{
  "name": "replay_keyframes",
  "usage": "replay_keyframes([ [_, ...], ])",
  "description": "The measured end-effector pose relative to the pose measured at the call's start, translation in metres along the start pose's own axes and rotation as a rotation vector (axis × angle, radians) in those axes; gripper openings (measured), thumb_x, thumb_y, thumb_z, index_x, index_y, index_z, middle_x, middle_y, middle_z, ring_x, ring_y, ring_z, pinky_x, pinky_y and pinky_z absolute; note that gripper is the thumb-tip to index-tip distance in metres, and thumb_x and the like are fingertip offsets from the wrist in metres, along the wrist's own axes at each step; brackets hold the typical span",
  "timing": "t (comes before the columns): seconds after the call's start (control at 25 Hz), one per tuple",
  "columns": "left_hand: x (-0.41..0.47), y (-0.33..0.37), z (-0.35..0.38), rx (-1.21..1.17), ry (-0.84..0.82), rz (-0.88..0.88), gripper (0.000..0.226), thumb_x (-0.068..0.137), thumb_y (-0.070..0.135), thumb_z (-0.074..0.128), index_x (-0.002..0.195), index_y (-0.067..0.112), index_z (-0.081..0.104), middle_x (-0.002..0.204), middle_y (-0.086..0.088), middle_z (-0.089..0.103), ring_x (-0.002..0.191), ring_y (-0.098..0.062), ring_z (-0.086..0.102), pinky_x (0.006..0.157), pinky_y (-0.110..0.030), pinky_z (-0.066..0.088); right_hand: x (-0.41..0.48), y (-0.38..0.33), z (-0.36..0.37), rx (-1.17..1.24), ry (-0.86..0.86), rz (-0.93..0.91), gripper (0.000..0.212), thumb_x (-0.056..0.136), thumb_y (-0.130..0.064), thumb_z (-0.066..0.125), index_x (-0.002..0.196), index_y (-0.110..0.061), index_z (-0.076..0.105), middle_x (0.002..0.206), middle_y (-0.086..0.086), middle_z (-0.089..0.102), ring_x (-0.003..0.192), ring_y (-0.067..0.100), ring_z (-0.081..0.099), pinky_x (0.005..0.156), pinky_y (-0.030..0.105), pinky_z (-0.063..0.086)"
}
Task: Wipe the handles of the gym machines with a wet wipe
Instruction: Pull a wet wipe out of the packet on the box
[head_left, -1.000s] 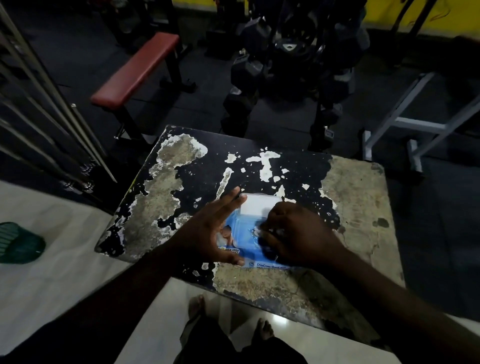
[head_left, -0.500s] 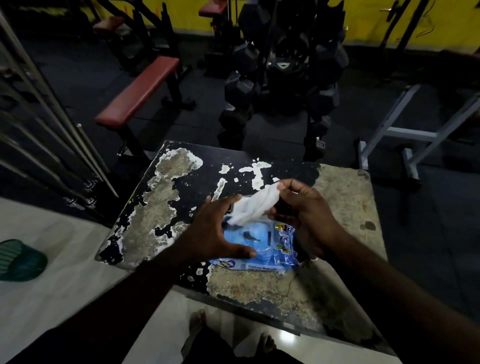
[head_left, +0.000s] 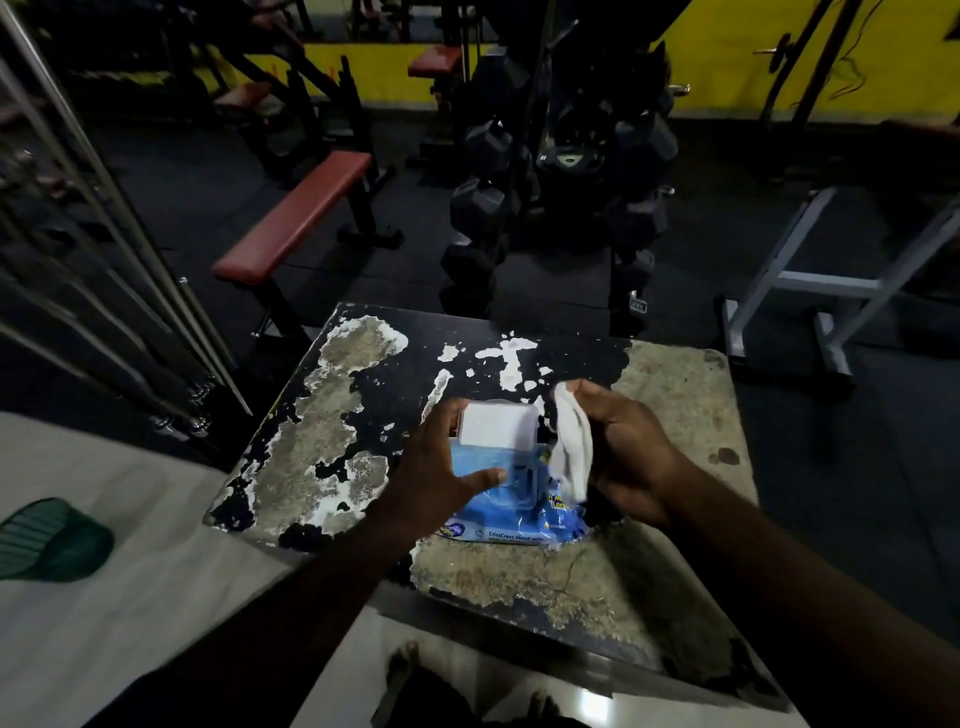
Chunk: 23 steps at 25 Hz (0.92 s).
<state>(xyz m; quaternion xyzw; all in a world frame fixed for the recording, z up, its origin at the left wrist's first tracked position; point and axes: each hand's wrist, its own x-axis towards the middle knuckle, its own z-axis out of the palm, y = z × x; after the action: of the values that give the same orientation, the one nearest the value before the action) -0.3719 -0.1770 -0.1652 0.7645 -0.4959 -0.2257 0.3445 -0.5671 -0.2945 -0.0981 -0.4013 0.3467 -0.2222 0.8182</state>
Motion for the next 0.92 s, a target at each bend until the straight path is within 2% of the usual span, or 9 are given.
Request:
replay_keyframes([
  [0.12, 0.000, -0.008, 0.003, -0.071, -0.003, -0.050, 0.101, 0.068, 0.034, 0.096, 0.147, 0.023, 0.036, 0.145, 0.005, 0.053, 0.125, -0.011, 0.054, 0.107, -0.031, 0.046, -0.006, 0.014, -0.002, -0.386, -0.034, -0.005, 0.019, 0.104, -0.007, 0.048, 0.100, -0.004, 0.066, 0.078, 0.008, 0.068, 0.060, 0.013, 0.061, 0.052, 0.022, 0.050],
  [0.24, 0.002, -0.013, 0.007, -0.151, -0.004, -0.095, 0.093, 0.071, 0.023, 0.095, 0.146, 0.019, 0.040, 0.142, 0.004, 0.058, 0.125, -0.010, 0.058, 0.107, -0.032, 0.049, -0.013, 0.031, -0.001, -0.942, -0.049, -0.045, 0.022, 0.103, -0.015, 0.056, 0.118, -0.020, 0.071, 0.109, 0.006, 0.075, 0.073, 0.004, 0.063, 0.065, 0.016, 0.048],
  [0.28, 0.002, -0.013, 0.006, -0.183, -0.009, -0.108, 0.087, 0.074, 0.017, 0.093, 0.145, 0.018, 0.042, 0.139, 0.004, 0.059, 0.122, -0.006, 0.059, 0.105, -0.029, 0.049, -0.018, 0.034, 0.002, -1.123, -0.059, -0.065, 0.031, 0.102, -0.017, 0.057, 0.131, -0.023, 0.066, 0.119, 0.006, 0.073, 0.077, 0.002, 0.063, 0.070, 0.015, 0.046],
  [0.36, 0.003, -0.013, 0.004, -0.259, -0.018, -0.129, 0.074, 0.080, 0.005, 0.086, 0.140, 0.020, 0.047, 0.135, 0.001, 0.063, 0.113, 0.007, 0.061, 0.101, -0.023, 0.048, -0.026, 0.044, 0.008, -1.451, -0.126, -0.120, 0.057, 0.097, -0.031, 0.056, 0.153, -0.023, 0.045, 0.134, 0.011, 0.066, 0.103, 0.015, 0.066, 0.088, 0.019, 0.047],
  [0.44, 0.004, -0.015, 0.002, -0.314, -0.051, -0.142, 0.065, 0.085, -0.006, 0.078, 0.134, 0.024, 0.049, 0.129, 0.005, 0.066, 0.108, 0.017, 0.061, 0.100, -0.023, 0.050, -0.035, 0.052, 0.021, -1.682, -0.147, -0.047, 0.086, 0.089, -0.050, 0.052, 0.163, -0.025, 0.017, 0.135, 0.017, 0.063, 0.114, 0.033, 0.065, 0.096, 0.037, 0.053],
  [0.56, 0.004, -0.016, 0.001, -0.315, -0.088, -0.134, 0.061, 0.092, -0.008, 0.067, 0.143, 0.017, 0.047, 0.135, 0.004, 0.063, 0.125, -0.004, 0.060, 0.108, -0.031, 0.049, -0.043, 0.068, 0.045, -1.793, -0.119, 0.007, 0.096, 0.098, -0.048, 0.053, 0.163, -0.015, -0.011, 0.122, 0.016, 0.067, 0.104, 0.033, 0.067, 0.085, 0.043, 0.055],
  [0.64, 0.004, -0.018, 0.000, -0.336, -0.116, -0.132, 0.059, 0.096, -0.009, 0.059, 0.147, 0.017, 0.044, 0.142, 0.001, 0.060, 0.134, -0.011, 0.055, 0.112, -0.033, 0.046, -0.041, 0.077, 0.064, -1.794, -0.080, 0.021, 0.090, 0.104, -0.040, 0.048, 0.161, -0.005, -0.013, 0.118, 0.016, 0.068, 0.103, 0.034, 0.068, 0.080, 0.041, 0.050],
  [0.76, 0.005, -0.026, -0.001, -0.412, -0.145, -0.145, 0.052, 0.100, -0.010, 0.049, 0.145, 0.017, 0.047, 0.145, -0.004, 0.060, 0.137, -0.013, 0.054, 0.116, -0.037, 0.043, -0.031, 0.083, 0.092, -1.775, -0.118, 0.072, 0.091, 0.106, -0.037, 0.048, 0.159, -0.002, -0.017, 0.120, 0.018, 0.067, 0.105, 0.034, 0.067, 0.074, 0.039, 0.043],
  [0.92, 0.014, -0.037, -0.006, -0.552, -0.257, -0.174, 0.039, 0.106, 0.002, 0.048, 0.142, 0.016, 0.049, 0.142, -0.008, 0.061, 0.135, -0.021, 0.055, 0.108, -0.035, 0.046, -0.015, 0.087, 0.101, -1.825, -0.158, 0.132, 0.109, 0.096, -0.034, 0.067, 0.161, -0.017, -0.018, 0.124, 0.021, 0.061, 0.108, 0.038, 0.065, 0.075, 0.040, 0.046],
])
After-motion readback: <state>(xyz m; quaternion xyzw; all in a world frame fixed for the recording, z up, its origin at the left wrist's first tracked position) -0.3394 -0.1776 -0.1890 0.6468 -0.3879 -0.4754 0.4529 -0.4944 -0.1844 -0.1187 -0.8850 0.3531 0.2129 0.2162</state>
